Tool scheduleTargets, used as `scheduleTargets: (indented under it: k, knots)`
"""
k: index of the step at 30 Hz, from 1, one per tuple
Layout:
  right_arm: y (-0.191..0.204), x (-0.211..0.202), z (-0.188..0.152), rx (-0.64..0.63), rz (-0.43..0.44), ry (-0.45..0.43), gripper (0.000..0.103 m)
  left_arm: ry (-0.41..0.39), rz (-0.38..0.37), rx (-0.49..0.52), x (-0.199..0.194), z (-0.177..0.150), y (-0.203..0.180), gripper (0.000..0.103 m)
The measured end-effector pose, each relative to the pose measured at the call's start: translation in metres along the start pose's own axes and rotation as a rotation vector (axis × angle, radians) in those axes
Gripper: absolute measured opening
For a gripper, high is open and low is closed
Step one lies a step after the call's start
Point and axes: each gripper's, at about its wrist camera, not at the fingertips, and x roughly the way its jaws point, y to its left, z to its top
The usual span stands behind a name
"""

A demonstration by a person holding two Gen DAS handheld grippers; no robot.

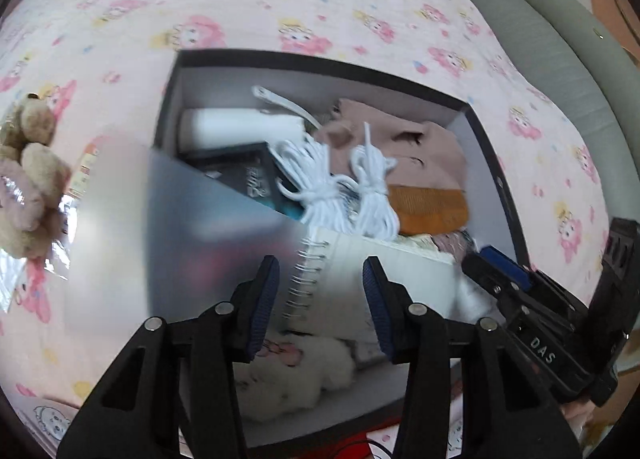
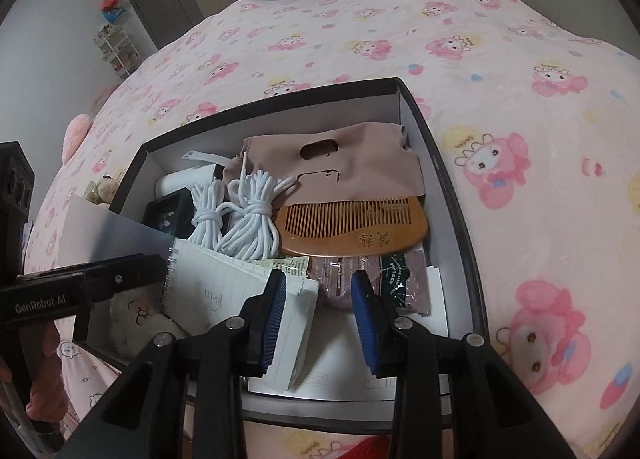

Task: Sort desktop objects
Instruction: 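Carry the notepad with both grippers over the black box and lower it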

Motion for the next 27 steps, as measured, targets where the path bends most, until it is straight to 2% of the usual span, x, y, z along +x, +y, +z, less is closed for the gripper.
scheduleTargets:
  k: [3,6,9,11,14,19,20,21,23,27]
  knots:
    - [0.005,0.004,-0.001,-0.016,-0.019,0.009,0.031,-0.02,0.065,0.008,-0.002,0.0,-0.007,0.042]
    - [0.004,0.009,-0.003,-0.009,-0.011,0.031,0.031,-0.076,0.077,0.052,-0.016,-0.003,-0.014,0.046]
    - [0.001,0.015,-0.007,0.009,0.044,0.082,0.032,-0.04,0.073,0.05,-0.014,0.001,-0.007,0.051]
    - [0.003,0.021,-0.006,0.019,0.091,0.118,0.038,-0.017,0.064,0.056,-0.01,0.004,-0.004,0.051]
    - [0.01,0.03,-0.006,0.008,0.104,0.155,0.048,0.032,0.031,0.073,0.004,0.01,-0.008,0.051]
    - [0.021,0.044,-0.007,-0.012,0.159,0.209,0.053,0.089,-0.005,0.056,0.02,0.005,-0.011,0.051]
    - [0.022,0.044,-0.008,-0.012,0.167,0.205,0.05,0.1,-0.01,0.049,0.024,0.004,-0.01,0.051]
    - [0.023,0.043,-0.008,-0.012,0.175,0.196,0.041,0.11,-0.015,0.043,0.026,0.002,-0.008,0.051]
    - [0.023,0.038,-0.008,-0.003,0.214,0.177,0.033,0.109,-0.033,0.036,0.026,-0.002,-0.007,0.051]
    - [0.017,0.029,-0.003,0.03,0.244,0.122,0.028,0.117,-0.077,0.025,0.024,-0.006,-0.005,0.051]
